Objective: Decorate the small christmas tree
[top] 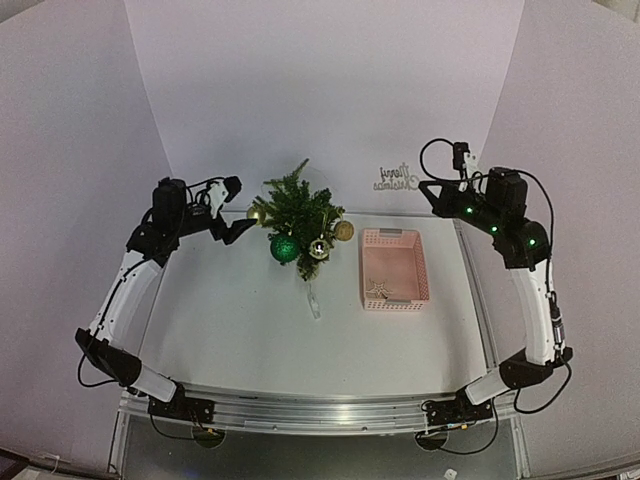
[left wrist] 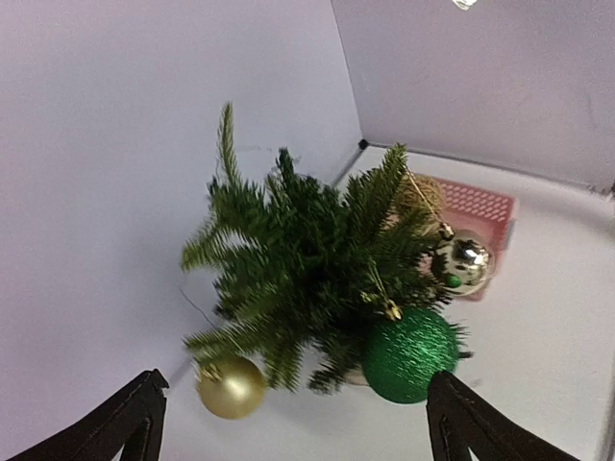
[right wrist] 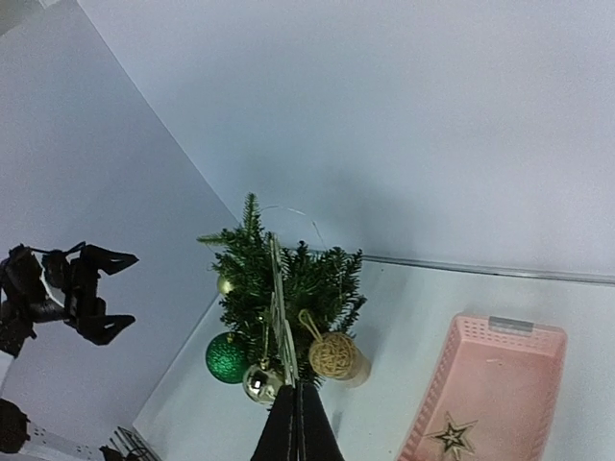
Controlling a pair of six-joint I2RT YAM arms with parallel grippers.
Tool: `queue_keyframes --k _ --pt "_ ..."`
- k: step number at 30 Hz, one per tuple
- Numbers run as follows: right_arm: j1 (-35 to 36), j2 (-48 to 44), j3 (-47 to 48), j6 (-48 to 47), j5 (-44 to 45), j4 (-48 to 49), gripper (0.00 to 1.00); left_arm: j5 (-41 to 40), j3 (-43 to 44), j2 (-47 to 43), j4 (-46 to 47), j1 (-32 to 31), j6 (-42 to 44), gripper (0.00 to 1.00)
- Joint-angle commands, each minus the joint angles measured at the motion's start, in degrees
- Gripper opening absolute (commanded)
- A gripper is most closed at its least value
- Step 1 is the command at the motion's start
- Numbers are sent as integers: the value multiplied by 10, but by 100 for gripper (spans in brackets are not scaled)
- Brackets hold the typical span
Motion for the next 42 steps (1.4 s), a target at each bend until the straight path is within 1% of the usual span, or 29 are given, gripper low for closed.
queue_keyframes --k 1,3,4,6,8,12,14,17,19,21,23,25,27,32,34,36,40,42 --pt "43 -1 -58 107 4 143 0 -134 -68 -54 240 -113 310 95" --pt "79 7 -64 119 28 182 0 -138 -133 -52 398 -158 442 96" --pt "95 11 -67 124 39 200 0 -133 -154 -47 459 -176 503 97" --pt "122 15 -80 140 55 242 0 -108 -179 -32 527 -203 586 97" --pt "140 15 -112 158 69 304 0 -84 -188 -17 579 -212 625 97" --pt "165 21 -165 208 95 385 0 -62 -212 7 636 -222 701 97" --pt "178 26 -182 223 102 431 0 -55 -237 23 701 -224 737 97" --pt "202 42 -183 238 113 455 0 -56 -258 67 814 -230 799 95" --pt "214 50 -182 243 118 465 0 -61 -255 92 860 -233 820 92" --pt "228 54 -183 245 135 465 0 -70 -247 101 868 -235 823 90" --pt "236 54 -192 248 150 485 0 -77 -238 107 878 -237 816 88" --pt "243 50 -209 256 165 501 0 -80 -231 114 897 -239 812 82" --pt "247 44 -227 267 176 516 0 -82 -230 115 907 -239 813 80" --pt "249 37 -245 283 195 522 0 -91 -230 112 920 -239 814 81" --pt "249 36 -248 287 197 524 0 -107 -222 114 920 -239 815 82" --pt "249 37 -248 293 191 525 0 -125 -212 113 907 -239 816 83" --pt "254 40 -257 307 181 533 0 -164 -203 110 872 -239 821 79" --pt "255 39 -267 312 181 537 0 -186 -194 112 857 -239 820 79"
